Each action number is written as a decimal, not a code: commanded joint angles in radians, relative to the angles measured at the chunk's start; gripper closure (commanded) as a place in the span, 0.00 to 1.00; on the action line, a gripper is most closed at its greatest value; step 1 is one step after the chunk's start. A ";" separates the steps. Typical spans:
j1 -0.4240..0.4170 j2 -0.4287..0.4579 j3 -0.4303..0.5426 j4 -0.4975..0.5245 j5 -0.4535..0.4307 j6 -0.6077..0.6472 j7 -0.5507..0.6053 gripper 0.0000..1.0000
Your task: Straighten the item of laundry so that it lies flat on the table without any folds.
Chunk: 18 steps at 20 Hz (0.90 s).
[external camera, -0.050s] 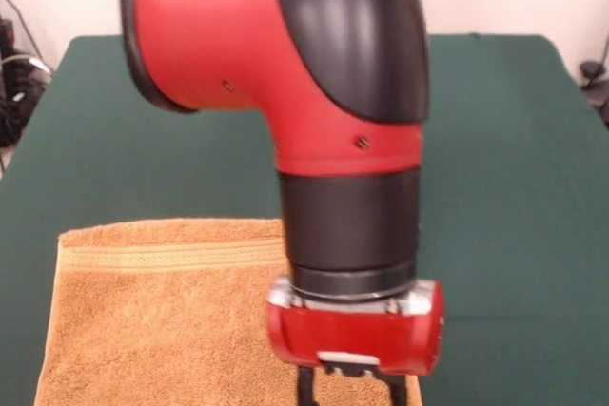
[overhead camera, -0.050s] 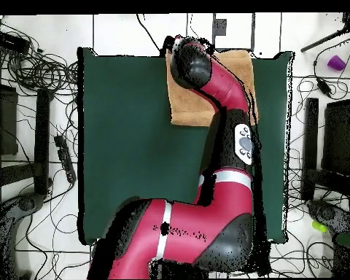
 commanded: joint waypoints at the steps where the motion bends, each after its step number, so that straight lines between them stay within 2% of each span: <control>1: -0.004 -0.081 0.165 0.211 0.077 0.148 0.249 0.00; 7: -0.002 -0.115 0.148 0.233 0.096 0.195 0.267 0.00; 11: 0.010 -0.118 0.096 0.272 0.051 0.211 0.230 0.00; 18: 0.019 -0.115 0.047 0.318 -0.066 0.320 0.089 0.00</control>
